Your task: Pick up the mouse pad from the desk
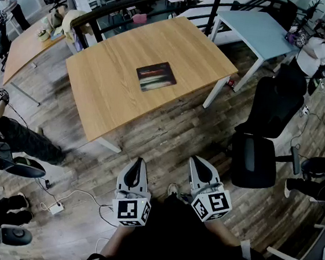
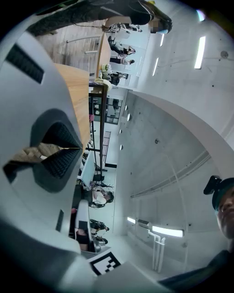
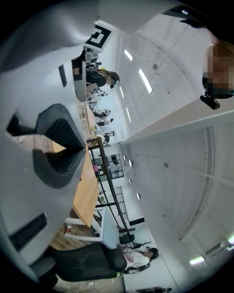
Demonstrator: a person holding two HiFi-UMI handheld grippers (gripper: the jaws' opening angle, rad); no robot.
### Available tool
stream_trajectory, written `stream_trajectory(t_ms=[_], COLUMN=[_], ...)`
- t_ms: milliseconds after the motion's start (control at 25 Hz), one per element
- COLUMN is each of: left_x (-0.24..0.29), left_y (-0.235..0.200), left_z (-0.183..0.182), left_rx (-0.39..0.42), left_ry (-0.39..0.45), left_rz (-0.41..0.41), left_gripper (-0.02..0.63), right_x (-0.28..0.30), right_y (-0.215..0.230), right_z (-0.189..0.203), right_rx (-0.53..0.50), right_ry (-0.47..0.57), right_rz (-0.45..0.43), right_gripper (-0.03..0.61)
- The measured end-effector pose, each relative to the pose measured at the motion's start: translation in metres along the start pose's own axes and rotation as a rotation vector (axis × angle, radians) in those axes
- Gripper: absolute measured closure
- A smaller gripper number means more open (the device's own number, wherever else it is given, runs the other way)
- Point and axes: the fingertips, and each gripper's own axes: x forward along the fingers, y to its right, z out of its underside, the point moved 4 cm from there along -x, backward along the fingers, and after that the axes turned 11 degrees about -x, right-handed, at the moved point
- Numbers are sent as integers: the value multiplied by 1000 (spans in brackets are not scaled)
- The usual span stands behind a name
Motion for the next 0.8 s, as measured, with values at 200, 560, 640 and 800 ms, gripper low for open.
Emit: stream_trajectory(t_ms=[200, 560, 640, 800], left_x=[1, 6, 7, 11], left_y=[3, 4, 5, 9], left_z=[1, 2, 3, 4], left_rx=[0, 1, 1, -1], left_ry=[-5, -11, -11, -15], left_rz=[-3, -6, -8, -13], left_gripper=[591, 591, 591, 591], right_x=[-1, 2, 2, 1], right_y=[3, 7, 10, 16], right_z=[-1, 2, 1, 0], right_rx=[1, 18, 33, 41], right_ry=[1, 5, 14, 17], right_rz=[0, -4, -1, -3], right_gripper=[548, 548, 548, 548])
